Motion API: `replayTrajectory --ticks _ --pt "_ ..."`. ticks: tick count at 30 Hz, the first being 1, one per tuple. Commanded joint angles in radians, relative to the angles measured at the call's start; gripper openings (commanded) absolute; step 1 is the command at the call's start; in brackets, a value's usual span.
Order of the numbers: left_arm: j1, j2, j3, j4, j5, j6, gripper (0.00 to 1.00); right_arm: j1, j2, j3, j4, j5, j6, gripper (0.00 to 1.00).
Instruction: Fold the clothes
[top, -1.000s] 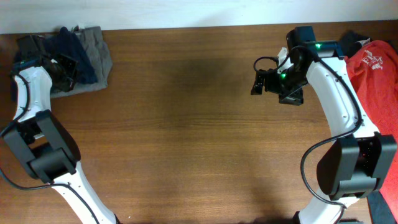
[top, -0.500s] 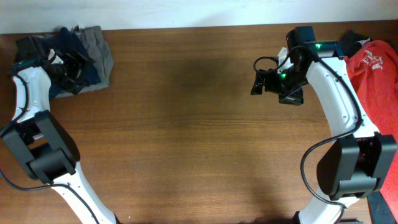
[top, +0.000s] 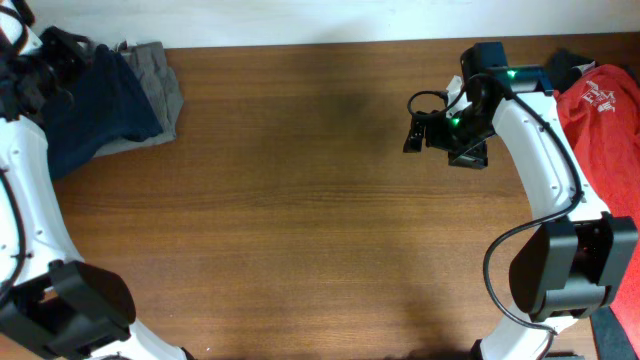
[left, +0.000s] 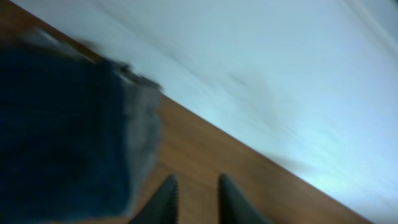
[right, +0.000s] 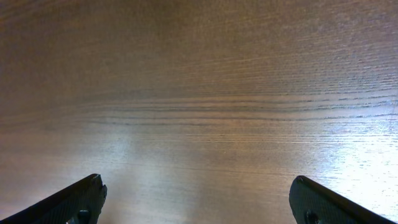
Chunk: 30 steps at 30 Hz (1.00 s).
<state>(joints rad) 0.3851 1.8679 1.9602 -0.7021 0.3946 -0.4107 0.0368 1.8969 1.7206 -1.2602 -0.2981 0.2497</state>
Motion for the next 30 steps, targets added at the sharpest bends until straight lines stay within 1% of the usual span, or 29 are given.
replayTrajectory --ticks 1,3,9,13,17,24,30 --pt "-0.016 0.076 -0.003 0.145 -0.432 0.039 0.04 -0.005 -0.037 0.011 0.000 -0.008 -0.010 0.99" --pt "-0.016 0.118 -0.003 0.219 -0.517 0.039 0.01 -0.005 -0.037 0.011 0.000 -0.009 -0.010 0.99" --pt "-0.016 0.342 -0.003 0.424 -0.647 0.050 0.01 -0.005 -0.037 0.011 -0.002 -0.008 -0.010 0.99" --pt "-0.016 0.467 -0.003 0.502 -0.676 0.166 0.01 -0.005 -0.037 0.011 -0.001 -0.008 -0.010 0.99" --pt "-0.016 0.581 -0.003 0.524 -0.785 0.182 0.01 -0.005 -0.037 0.011 -0.001 -0.005 -0.010 0.99" --pt "-0.019 0.651 -0.004 0.487 -0.776 0.212 0.01 -0.005 -0.037 0.011 -0.005 -0.006 -0.010 0.99" --pt "-0.011 0.652 -0.041 0.459 -0.777 0.320 0.01 -0.005 -0.037 0.011 -0.016 -0.006 -0.010 0.99"
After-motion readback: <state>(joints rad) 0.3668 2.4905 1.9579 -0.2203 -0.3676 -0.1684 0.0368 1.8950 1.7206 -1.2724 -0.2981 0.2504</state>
